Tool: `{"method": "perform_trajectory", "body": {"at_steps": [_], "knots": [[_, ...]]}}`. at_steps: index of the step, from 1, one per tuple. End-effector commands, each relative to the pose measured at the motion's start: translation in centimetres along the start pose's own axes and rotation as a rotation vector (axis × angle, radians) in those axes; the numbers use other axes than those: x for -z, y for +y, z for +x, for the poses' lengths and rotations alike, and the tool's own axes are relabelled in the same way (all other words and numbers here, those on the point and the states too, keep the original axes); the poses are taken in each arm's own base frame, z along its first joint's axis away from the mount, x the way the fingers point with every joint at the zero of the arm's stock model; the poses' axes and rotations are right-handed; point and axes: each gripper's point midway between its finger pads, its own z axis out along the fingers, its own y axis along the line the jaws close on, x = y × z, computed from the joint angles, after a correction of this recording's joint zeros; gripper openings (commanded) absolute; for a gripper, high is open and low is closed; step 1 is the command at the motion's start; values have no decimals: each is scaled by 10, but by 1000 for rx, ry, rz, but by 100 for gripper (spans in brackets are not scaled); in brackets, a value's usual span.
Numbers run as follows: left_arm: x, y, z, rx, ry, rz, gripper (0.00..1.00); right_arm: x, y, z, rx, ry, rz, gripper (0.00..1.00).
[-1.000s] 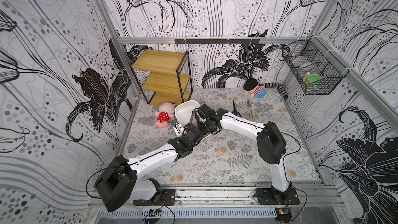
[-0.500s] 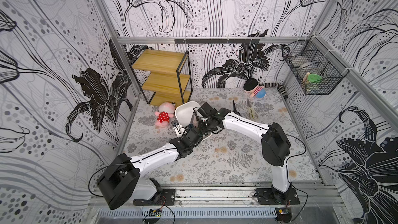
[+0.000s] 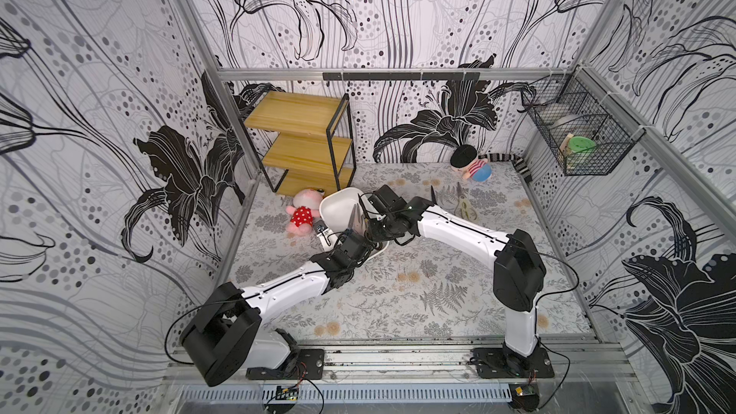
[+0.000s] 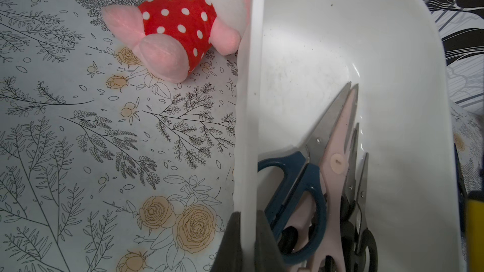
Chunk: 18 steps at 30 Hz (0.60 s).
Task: Take the scissors out of the storage box
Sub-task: Pick up the scissors from the storage box, then place the scissors at the center of the board.
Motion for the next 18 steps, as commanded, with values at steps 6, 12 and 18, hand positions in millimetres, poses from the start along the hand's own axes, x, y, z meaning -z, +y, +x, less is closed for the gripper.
{"method": "perform_trajectory", "body": {"at_steps": [6, 12, 18], "knots": [[8, 6, -15, 63, -48, 37, 0, 20, -66, -28, -30, -58, 214, 0], [12, 16, -12, 67, -41, 40, 0, 5, -123, -41, -107, -41, 290, 0], [14, 16, -13, 66, -36, 47, 0, -25, -143, -58, -154, -31, 357, 0]]}}
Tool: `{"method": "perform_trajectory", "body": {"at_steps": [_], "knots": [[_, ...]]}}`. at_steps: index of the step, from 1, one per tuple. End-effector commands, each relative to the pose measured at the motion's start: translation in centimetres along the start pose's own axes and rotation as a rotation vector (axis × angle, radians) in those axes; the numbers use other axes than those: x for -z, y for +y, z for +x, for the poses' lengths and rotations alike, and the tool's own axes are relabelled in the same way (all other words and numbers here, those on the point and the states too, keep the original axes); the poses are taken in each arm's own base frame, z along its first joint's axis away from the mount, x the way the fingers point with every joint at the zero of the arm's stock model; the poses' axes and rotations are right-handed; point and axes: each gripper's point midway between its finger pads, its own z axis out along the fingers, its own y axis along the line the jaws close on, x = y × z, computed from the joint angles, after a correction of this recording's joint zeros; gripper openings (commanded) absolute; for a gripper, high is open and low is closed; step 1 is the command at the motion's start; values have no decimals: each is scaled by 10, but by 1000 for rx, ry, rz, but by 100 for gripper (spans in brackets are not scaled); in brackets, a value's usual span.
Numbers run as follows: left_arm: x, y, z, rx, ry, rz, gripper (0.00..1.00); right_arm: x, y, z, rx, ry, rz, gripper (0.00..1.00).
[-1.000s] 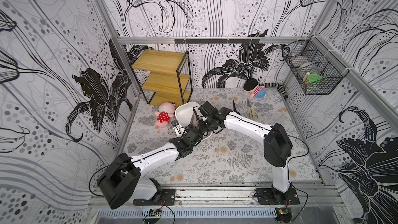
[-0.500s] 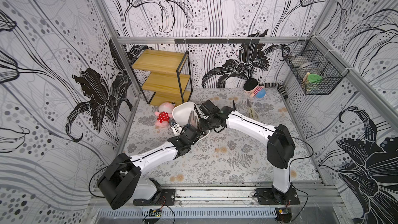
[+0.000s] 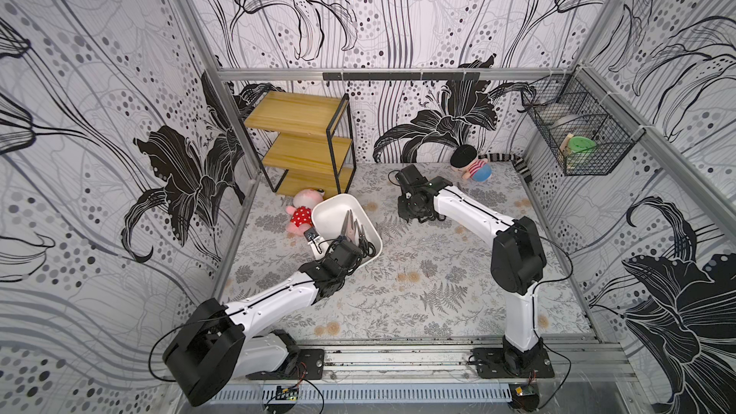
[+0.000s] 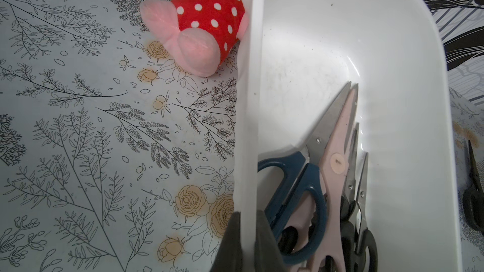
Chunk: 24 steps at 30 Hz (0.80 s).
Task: Take the scissors out of the storage box
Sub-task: Place the scissors at the center of the board.
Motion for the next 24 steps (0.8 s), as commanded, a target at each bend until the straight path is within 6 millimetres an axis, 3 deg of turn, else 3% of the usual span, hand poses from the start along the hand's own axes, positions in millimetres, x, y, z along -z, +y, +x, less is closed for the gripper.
{"method": "perform_trajectory", "body": {"at_steps": [1, 7, 13, 24], "knots": [[5, -12, -16, 66, -46, 50, 0, -21, 0, -2, 1, 26, 57, 0], [7, -10, -16, 71, -45, 54, 0, -52, -5, -8, -62, 60, 113, 0], [8, -8, -16, 84, -45, 59, 0, -78, -18, 1, -131, 126, 101, 0], [10, -10, -20, 97, -55, 66, 0, -102, -26, 22, -128, 189, 107, 3]]}}
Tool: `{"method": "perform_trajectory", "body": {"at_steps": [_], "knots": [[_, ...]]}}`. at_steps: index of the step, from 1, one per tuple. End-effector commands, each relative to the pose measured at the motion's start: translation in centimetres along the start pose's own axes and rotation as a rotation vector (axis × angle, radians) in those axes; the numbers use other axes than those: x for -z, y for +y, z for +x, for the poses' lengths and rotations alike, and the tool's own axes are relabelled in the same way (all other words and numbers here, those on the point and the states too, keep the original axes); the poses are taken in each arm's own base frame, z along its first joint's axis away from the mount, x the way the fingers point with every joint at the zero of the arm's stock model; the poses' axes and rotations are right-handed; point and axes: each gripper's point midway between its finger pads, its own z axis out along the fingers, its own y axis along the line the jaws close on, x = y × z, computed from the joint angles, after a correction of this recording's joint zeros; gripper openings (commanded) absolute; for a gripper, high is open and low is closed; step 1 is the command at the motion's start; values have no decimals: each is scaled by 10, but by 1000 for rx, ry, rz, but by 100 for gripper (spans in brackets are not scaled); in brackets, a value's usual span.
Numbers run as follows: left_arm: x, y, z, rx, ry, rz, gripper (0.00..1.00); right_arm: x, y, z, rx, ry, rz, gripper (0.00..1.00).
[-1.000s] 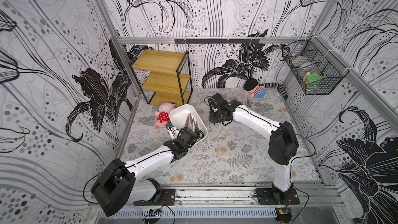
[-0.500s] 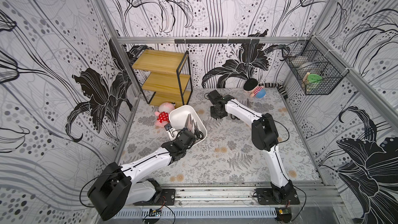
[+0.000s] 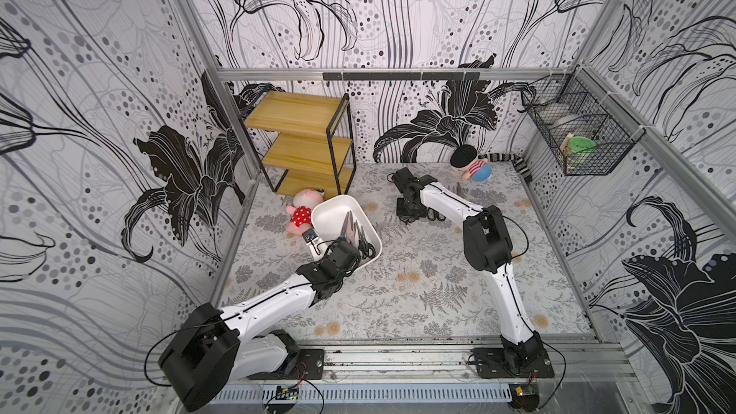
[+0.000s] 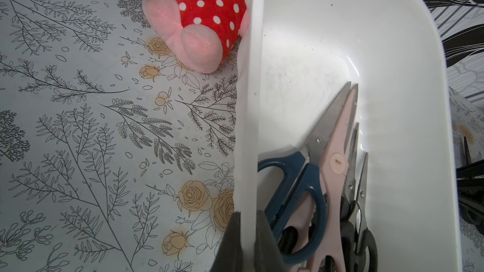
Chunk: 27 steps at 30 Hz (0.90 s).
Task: Take the scissors out of the storage box
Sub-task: Place the scissors at the center of the board.
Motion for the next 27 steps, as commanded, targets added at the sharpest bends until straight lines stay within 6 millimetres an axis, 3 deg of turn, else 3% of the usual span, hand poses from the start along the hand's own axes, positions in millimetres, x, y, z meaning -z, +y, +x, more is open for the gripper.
{"method": "perform_trajectory", "body": {"at_steps": [1, 11, 16, 20, 27], "knots": [[6, -13, -20, 95, -65, 59, 0, -18, -5, 14, -9, 51, 28, 6], [10, -13, -24, 109, -73, 73, 0, -30, -12, 22, -2, 74, 53, 26], [12, -14, -25, 102, -77, 88, 0, -18, -11, 13, 8, 36, 46, 39], [13, -19, -26, 96, -76, 103, 0, 9, -7, -5, 31, -28, 25, 42], [11, -33, -24, 99, -51, 133, 0, 82, -2, -28, 46, -144, -68, 42]]}}
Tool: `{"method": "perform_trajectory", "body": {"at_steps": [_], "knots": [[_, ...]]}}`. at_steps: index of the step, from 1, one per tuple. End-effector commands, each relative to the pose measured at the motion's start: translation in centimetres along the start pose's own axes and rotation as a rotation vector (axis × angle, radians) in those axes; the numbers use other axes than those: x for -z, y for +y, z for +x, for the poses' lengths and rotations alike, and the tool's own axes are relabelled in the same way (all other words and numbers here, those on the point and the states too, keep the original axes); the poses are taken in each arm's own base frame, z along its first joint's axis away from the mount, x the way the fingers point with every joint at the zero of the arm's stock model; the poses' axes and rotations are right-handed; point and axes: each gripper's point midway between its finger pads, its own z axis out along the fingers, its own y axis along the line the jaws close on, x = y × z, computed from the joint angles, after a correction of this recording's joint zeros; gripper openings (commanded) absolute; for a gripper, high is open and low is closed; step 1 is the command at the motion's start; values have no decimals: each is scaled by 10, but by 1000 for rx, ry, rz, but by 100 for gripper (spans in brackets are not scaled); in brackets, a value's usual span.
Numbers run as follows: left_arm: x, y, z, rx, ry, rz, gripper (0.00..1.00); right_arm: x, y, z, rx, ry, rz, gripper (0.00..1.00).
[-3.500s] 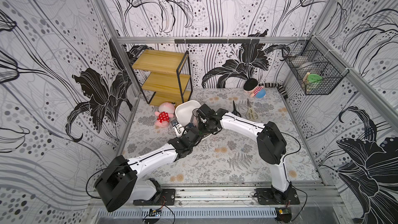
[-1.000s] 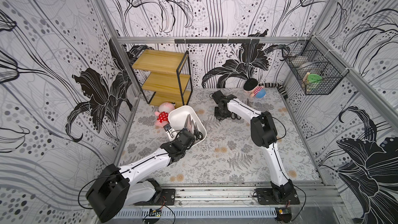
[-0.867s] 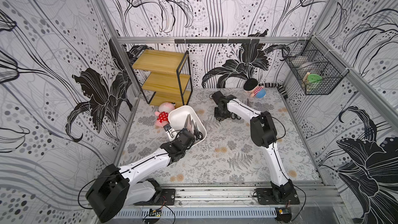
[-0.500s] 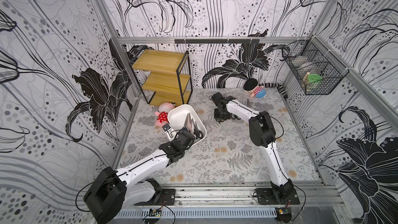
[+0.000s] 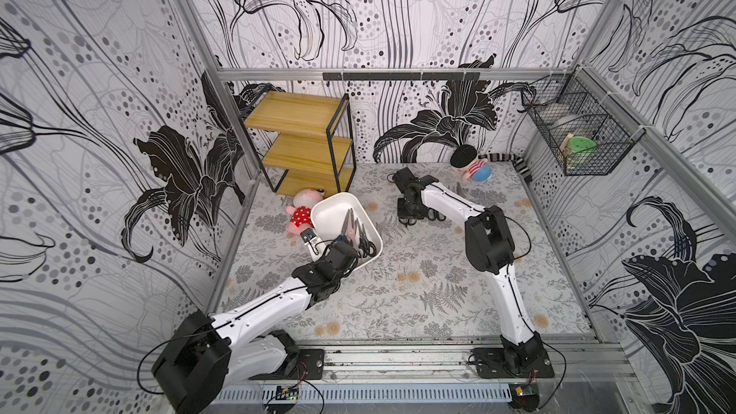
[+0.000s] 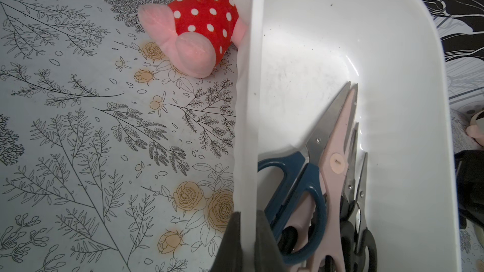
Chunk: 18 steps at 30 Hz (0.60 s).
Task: Take the scissors out of the storage box
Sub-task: Place the scissors at the center of the board, then pick up the scissors from the storage box.
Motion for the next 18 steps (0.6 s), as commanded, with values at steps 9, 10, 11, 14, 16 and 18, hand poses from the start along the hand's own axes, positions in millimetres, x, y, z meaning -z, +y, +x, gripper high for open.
{"method": "perform_trajectory", "body": {"at_steps": [9, 10, 11, 14, 16, 18], "knots": [[-3, -66, -16, 85, 12, 172, 0, 132, 39, -4, 34, -167, -423, 38], [-3, -70, -16, 87, 17, 183, 0, 137, 43, 0, 42, -170, -452, 37], [-3, -77, -16, 86, 25, 201, 0, 140, 46, 8, 54, -165, -474, 36], [-4, -92, -15, 77, 50, 238, 0, 150, 61, 27, 106, -157, -527, 34], [-4, -102, -14, 69, 69, 261, 0, 150, 71, 40, 141, -140, -537, 34], [-6, -110, -12, 59, 88, 273, 0, 143, 80, 53, 170, -111, -534, 33]]}}
